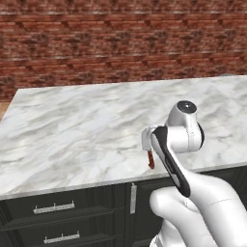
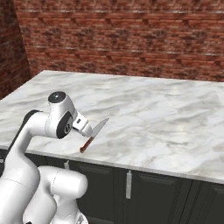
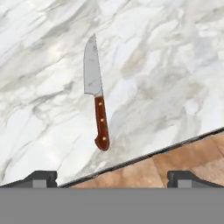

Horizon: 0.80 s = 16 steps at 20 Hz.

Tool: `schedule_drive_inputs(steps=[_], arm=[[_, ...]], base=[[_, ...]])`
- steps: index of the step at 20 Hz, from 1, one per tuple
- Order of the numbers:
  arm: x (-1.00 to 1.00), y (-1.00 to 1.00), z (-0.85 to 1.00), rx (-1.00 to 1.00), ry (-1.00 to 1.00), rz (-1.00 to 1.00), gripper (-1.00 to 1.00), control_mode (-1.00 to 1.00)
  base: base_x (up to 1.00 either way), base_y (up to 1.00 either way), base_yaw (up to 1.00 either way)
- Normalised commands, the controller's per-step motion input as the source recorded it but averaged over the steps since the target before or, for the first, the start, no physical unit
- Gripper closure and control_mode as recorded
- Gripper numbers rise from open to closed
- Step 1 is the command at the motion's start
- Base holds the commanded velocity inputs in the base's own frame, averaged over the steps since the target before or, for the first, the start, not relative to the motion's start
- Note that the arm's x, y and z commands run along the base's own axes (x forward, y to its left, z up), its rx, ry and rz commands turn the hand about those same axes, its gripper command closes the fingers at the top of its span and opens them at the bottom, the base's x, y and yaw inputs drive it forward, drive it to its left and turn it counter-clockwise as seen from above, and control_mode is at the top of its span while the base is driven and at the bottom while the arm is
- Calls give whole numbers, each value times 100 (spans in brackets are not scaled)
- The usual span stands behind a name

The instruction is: Move the cutting board and knife to the sink. Then move spray from the cabinet to the counter.

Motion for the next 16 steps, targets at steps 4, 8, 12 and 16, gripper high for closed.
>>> schedule_drive_inputs(steps=[4,8,12,16], arm=[[31,0,-48,0,1,2,-100,-100],[33,0,-46,0,1,2,-100,-100],[31,0,-42,0,1,3,-100,-100],[16,0,-41,0,0,5,-100,-100]], base=[[0,0,0],[0,0,0],[0,0,0],[0,0,0]])
